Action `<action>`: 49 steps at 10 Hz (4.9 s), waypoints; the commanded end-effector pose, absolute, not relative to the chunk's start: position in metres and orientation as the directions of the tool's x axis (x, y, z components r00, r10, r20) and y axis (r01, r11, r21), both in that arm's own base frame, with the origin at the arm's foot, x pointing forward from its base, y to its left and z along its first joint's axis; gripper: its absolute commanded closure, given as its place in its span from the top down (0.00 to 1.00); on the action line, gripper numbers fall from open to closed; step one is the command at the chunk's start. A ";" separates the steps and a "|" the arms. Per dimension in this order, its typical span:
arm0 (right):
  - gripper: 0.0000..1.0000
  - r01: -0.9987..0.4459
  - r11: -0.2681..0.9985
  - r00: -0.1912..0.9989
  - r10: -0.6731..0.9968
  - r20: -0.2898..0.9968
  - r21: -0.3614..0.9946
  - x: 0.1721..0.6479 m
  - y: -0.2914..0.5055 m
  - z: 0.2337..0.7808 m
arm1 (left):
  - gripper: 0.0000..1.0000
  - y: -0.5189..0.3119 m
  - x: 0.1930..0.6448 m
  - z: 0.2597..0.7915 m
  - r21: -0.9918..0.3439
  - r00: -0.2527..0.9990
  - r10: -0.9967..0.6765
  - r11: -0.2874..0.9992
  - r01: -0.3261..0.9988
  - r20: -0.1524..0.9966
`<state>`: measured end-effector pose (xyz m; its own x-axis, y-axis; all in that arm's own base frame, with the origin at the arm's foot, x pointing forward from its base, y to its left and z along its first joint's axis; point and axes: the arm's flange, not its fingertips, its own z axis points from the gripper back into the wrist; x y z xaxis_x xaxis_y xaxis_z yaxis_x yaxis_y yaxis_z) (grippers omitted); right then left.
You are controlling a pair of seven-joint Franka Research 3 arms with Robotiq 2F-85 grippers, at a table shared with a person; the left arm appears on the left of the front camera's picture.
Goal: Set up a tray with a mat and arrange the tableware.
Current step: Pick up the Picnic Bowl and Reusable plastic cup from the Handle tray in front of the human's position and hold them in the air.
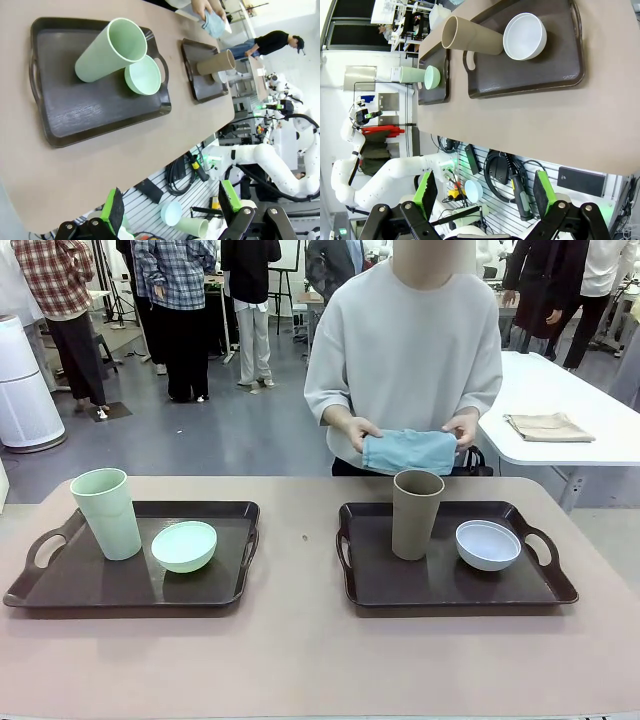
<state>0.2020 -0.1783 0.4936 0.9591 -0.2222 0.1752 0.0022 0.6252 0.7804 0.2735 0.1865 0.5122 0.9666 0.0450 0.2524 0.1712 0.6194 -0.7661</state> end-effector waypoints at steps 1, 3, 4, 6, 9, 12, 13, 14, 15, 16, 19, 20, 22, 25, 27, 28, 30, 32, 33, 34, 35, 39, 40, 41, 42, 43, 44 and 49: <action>1.00 -0.015 0.611 0.958 -0.219 0.188 0.791 0.203 -0.178 0.493 | 1.00 0.188 0.273 0.510 -0.775 0.962 0.053 0.606 0.181 0.267; 1.00 -0.015 0.611 0.958 -0.219 0.188 0.791 0.203 -0.178 0.493 | 1.00 0.188 0.273 0.510 -0.775 0.962 0.053 0.606 0.181 0.267; 1.00 -0.015 0.611 0.958 -0.219 0.188 0.791 0.203 -0.178 0.493 | 1.00 0.188 0.273 0.510 -0.775 0.962 0.053 0.606 0.181 0.267; 1.00 -0.015 0.611 0.958 -0.219 0.188 0.791 0.203 -0.178 0.493 | 1.00 0.188 0.273 0.510 -0.775 0.962 0.053 0.606 0.181 0.267; 1.00 -0.015 0.611 0.958 -0.219 0.188 0.791 0.203 -0.178 0.493 | 1.00 0.188 0.273 0.510 -0.775 0.962 0.053 0.606 0.181 0.267; 1.00 -0.015 0.611 0.958 -0.219 0.188 0.791 0.203 -0.178 0.493 | 1.00 0.188 0.273 0.510 -0.775 0.962 0.053 0.606 0.181 0.267; 1.00 0.002 0.625 0.959 -0.222 0.175 0.780 0.202 -0.178 0.494 | 1.00 0.187 0.274 0.512 -0.767 0.967 0.045 0.619 0.171 0.252; 1.00 0.003 0.674 0.973 -0.172 0.153 0.739 0.211 -0.167 0.499 | 1.00 0.161 0.283 0.526 -0.647 0.939 -0.080 0.706 0.290 0.334; 1.00 0.028 0.710 0.978 -0.166 0.129 0.704 0.230 -0.160 0.507 | 1.00 0.133 0.300 0.546 -0.543 0.903 -0.194 0.744 0.390 0.382; 1.00 0.048 0.744 0.983 -0.156 0.102 0.666 0.245 -0.149 0.511 | 1.00 0.109 0.314 0.564 -0.455 0.872 -0.257 0.771 0.445 0.417; 1.00 0.067 0.845 0.993 -0.110 0.051 0.531 0.285 -0.106 0.517 | 1.00 0.024 0.343 0.605 -0.215 0.763 -0.432 0.786 0.580 0.482; 1.00 0.050 0.868 0.995 -0.088 0.053 0.494 0.297 -0.087 0.517 | 1.00 -0.008 0.353 0.612 -0.142 0.721 -0.490 0.772 0.620 0.489; 1.00 0.012 0.902 0.998 -0.039 0.053 0.432 0.318 -0.044 0.509 | 1.00 -0.077 0.365 0.615 -0.036 0.614 -0.640 0.678 0.734 0.462; 1.00 -0.029 0.939 0.999 0.013 0.048 0.343 0.349 -0.004 0.469 | 1.00 -0.161 0.378 0.597 -0.039 0.432 -0.785 0.464 0.885 0.445; 1.00 0.007 0.963 0.998 -0.023 0.057 0.268 0.367 0.000 0.448 | 1.00 -0.194 0.394 0.576 -0.119 0.394 -0.816 0.382 0.917 0.424; 1.00 0.020 0.968 0.997 -0.036 0.062 0.249 0.372 -0.001 0.443 | 1.00 -0.205 0.396 0.566 -0.162 0.389 -0.811 0.354 0.921 0.438; 1.00 0.049 0.946 0.994 -0.078 0.077 0.320 0.367 -0.021 0.456 | 1.00 -0.208 0.385 0.564 -0.118 0.409 -0.815 0.397 0.910 0.410; 1.00 -0.009 0.961 0.998 -0.009 0.065 0.276 0.371 -0.007 0.443 | 1.00 -0.208 0.385 0.564 -0.118 0.409 -0.815 0.397 0.910 0.410; 1.00 -0.009 0.961 0.998 -0.009 0.065 0.276 0.371 -0.007 0.443 | 1.00 -0.208 0.385 0.564 -0.118 0.409 -0.815 0.397 0.910 0.410; 1.00 -0.009 0.961 0.998 -0.009 0.065 0.276 0.371 -0.007 0.443 | 1.00 -0.208 0.385 0.564 -0.118 0.409 -0.815 0.397 0.910 0.410; 1.00 -0.006 0.958 0.997 -0.015 0.072 0.287 0.371 -0.010 0.446 | 1.00 -0.208 0.385 0.564 -0.118 0.409 -0.815 0.397 0.910 0.410; 1.00 -0.004 0.989 0.985 -0.022 0.173 0.146 0.410 0.029 0.441 | 1.00 -0.271 0.433 0.558 0.062 0.067 -0.804 0.128 0.990 0.591; 1.00 -0.008 0.986 0.988 -0.019 0.155 0.167 0.417 0.027 0.434 | 1.00 -0.287 0.439 0.544 0.089 -0.003 -0.762 0.072 0.993 0.648; 1.00 -0.002 0.984 0.991 -0.022 0.129 0.178 0.426 0.029 0.428 | 1.00 -0.304 0.448 0.534 0.109 -0.076 -0.731 -0.002 0.994 0.678; 1.00 -0.006 0.982 0.992 -0.018 0.122 0.189 0.431 0.030 0.424 | 1.00 -0.319 0.457 0.516 0.092 -0.113 -0.686 -0.067 0.993 0.719; 1.00 -0.009 0.980 0.993 -0.014 0.118 0.197 0.436 0.034 0.421 | 1.00 -0.335 0.470 0.501 0.038 -0.115 -0.639 -0.132 0.990 0.760; 1.00 -0.013 0.980 0.993 -0.010 0.114 0.199 0.437 0.034 0.418 | 1.00 -0.346 0.478 0.488 0.032 -0.132 -0.619 -0.170 0.985 0.774; 1.00 -0.022 0.982 0.994 0.001 0.106 0.189 0.434 0.031 0.415 | 1.00 -0.356 0.471 0.480 0.051 -0.126 -0.625 -0.136 0.989 0.771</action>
